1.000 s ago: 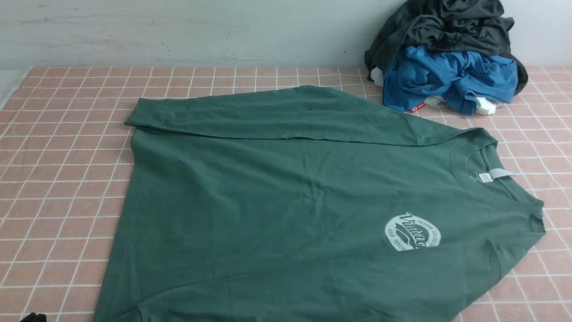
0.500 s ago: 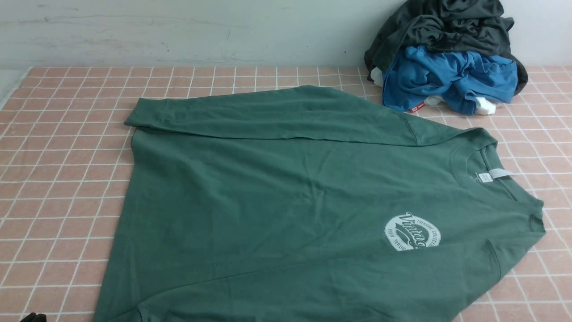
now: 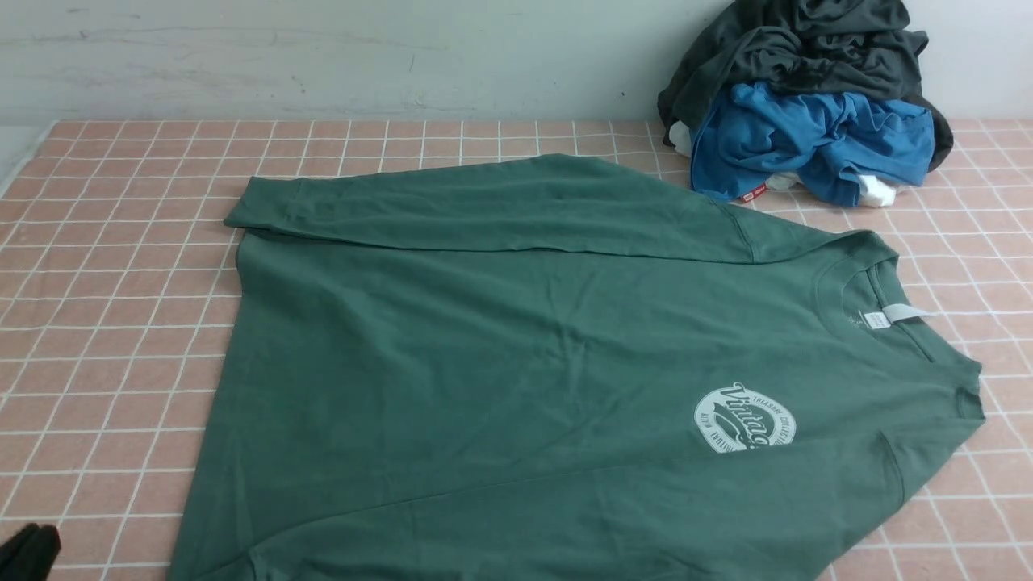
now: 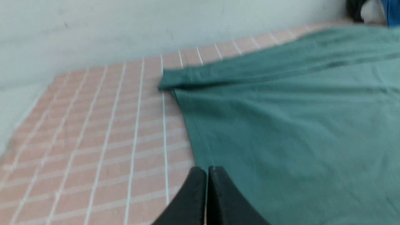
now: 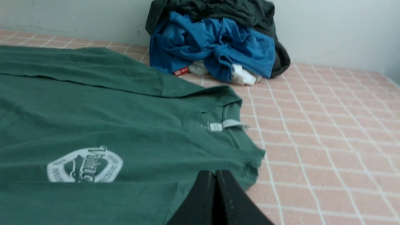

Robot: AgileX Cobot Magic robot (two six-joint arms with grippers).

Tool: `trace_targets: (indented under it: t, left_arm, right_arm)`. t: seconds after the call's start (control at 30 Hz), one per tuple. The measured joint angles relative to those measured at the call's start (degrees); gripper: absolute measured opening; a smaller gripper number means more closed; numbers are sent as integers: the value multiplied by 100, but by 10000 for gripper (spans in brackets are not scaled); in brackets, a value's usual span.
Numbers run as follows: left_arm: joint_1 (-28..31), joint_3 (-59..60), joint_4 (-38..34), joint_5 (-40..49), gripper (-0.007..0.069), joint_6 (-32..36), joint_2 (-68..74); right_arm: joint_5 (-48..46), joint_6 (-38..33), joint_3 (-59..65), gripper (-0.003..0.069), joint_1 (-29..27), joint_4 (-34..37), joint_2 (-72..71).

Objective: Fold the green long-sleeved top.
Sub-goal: Use the left arm to clamp the cuff closest to it

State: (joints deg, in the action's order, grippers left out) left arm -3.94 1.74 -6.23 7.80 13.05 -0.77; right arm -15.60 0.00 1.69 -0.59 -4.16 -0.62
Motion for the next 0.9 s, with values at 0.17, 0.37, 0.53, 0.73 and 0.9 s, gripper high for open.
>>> trace_targets:
  t: [0.17,0.37,0.53,0.73,0.9]
  left_arm:
    - [0,0,0,-1832,-3,-23,0]
    - [0,-8,-43,-4141,-3,-690,0]
    - [0,-932,200,-3433,-3,-1628,176]
    - [0,-2890,1044,-1240,-3,-1793,1566]
    - [-82,-3357,932,965,-3,-1961,3508]
  right_arm:
    - [1560,121,0,-14,0,-361,0]
    - [4228,1056,0,-14,0,-184,0]
    - [4730,1427,-292,-14,0,-183,242]
    - [2557,1459,-2157,-14,0,-726,1433]
    - [-30,1451,-3476,-14,59,-1071,3343]
